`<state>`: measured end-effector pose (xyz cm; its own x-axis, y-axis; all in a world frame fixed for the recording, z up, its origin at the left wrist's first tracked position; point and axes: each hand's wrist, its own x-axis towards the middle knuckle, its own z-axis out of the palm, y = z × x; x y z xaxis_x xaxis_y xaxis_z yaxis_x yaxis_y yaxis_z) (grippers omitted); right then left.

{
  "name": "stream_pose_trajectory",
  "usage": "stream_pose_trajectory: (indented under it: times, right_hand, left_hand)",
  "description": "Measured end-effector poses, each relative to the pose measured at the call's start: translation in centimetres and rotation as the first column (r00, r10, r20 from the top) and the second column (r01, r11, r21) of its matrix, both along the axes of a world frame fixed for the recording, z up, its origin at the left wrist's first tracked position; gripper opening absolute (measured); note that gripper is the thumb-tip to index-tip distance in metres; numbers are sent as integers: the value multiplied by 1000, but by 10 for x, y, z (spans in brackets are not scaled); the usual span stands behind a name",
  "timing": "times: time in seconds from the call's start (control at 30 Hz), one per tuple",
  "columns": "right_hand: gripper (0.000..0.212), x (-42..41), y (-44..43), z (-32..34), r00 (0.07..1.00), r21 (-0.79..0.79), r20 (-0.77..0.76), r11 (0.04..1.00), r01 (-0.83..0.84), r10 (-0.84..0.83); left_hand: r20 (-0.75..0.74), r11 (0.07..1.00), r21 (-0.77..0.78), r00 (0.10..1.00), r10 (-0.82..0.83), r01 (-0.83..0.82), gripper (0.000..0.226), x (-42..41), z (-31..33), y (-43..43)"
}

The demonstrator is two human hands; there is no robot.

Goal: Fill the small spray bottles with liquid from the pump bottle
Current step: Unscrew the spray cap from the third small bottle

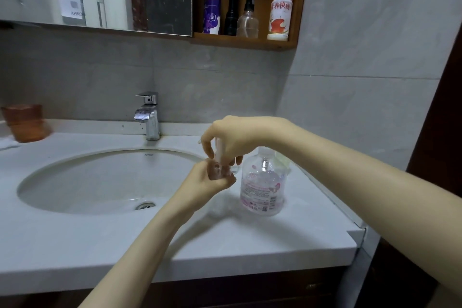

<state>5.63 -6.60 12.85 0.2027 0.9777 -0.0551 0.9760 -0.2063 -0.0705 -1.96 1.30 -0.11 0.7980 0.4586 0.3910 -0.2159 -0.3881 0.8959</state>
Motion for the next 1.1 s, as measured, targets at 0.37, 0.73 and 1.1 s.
stream_pose_trajectory:
  times: [0.37, 0.73, 1.1]
  right_hand:
    - [59, -7, -2, 12, 995, -141, -85, 989, 48, -61]
    - [19, -5, -12, 31, 999, 84, 27, 996, 24, -26]
    - [5, 5, -74, 65, 975, 359, -193, 917, 172, -107]
  left_hand:
    - [9, 1000, -13, 1000, 18, -17, 16, 1, -1, -3]
    - [31, 1000, -21, 999, -9, 9, 15, -4, 0, -4]
    - [36, 1000, -21, 999, 1, -1, 10, -4, 1, -5]
